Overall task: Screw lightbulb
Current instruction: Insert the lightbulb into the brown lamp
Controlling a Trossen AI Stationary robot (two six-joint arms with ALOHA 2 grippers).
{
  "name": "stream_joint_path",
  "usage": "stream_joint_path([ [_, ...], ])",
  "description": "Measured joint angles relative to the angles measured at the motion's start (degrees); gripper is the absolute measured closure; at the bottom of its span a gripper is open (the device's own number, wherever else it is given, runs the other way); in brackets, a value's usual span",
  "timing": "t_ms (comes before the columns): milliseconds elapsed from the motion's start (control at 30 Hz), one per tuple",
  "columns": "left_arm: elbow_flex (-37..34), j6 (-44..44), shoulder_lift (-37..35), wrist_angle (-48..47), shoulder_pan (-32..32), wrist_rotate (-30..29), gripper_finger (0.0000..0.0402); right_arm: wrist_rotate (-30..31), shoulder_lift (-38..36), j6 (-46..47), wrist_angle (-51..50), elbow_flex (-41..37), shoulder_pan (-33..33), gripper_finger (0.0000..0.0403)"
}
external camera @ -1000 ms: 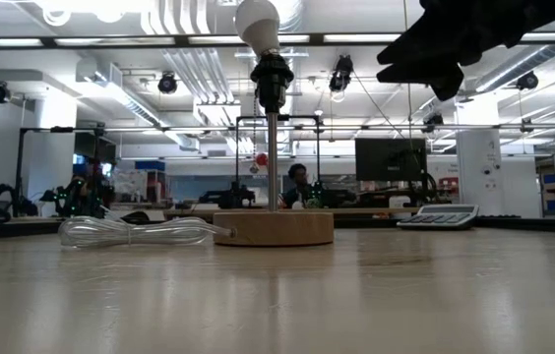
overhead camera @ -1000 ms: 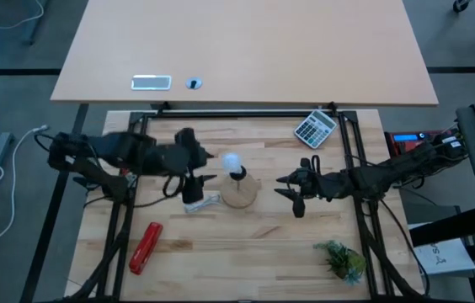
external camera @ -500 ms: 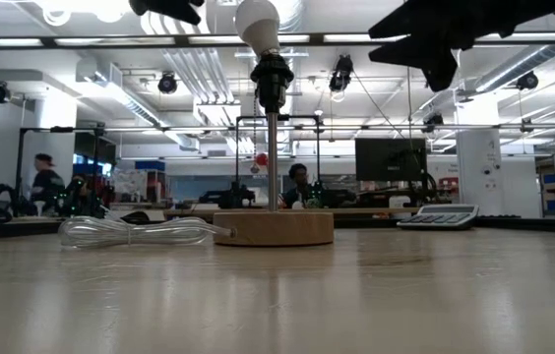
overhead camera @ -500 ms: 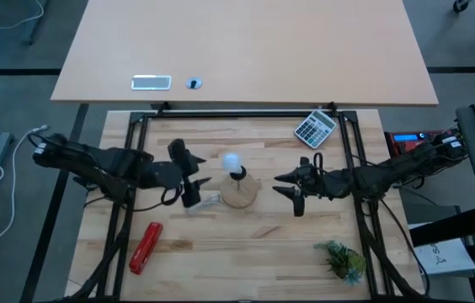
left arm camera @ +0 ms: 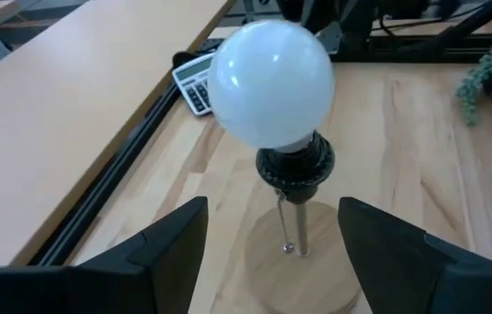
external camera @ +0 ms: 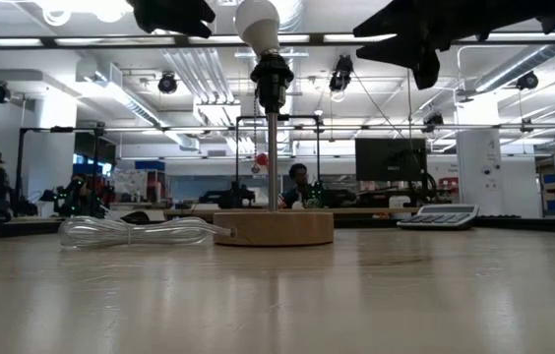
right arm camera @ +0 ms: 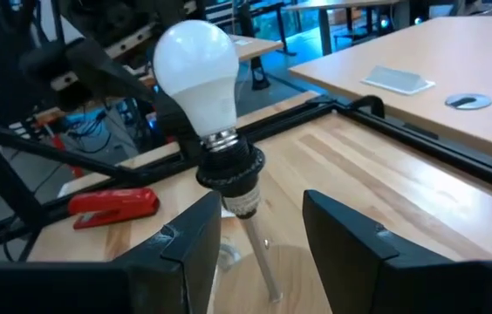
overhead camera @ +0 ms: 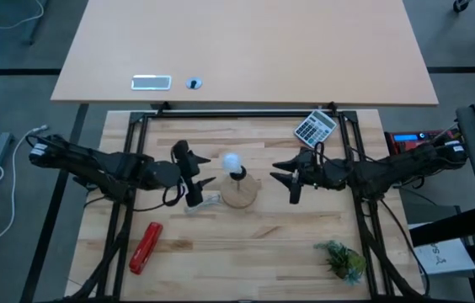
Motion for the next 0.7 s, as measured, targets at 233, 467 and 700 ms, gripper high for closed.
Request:
stream_joint_path([
  [233,-2.2,-0.7,0.1,2.9,0.0,0.0,0.0157,-0.2,3.2,0.0,0.3,0.7,-0.3,0.0240],
  [467,-2.4,-2.1,1.4,3.4,0.0,0.1,0.0158,0.2,9.0,-0.1,3.6,0.7,-1.3,0.0238],
  [700,-2.4,-2.5,2.6,4.3,0.0,0.1,0.0160,0.2,12.5,-3.6,6.7,2.7,-2.0,0.0238],
])
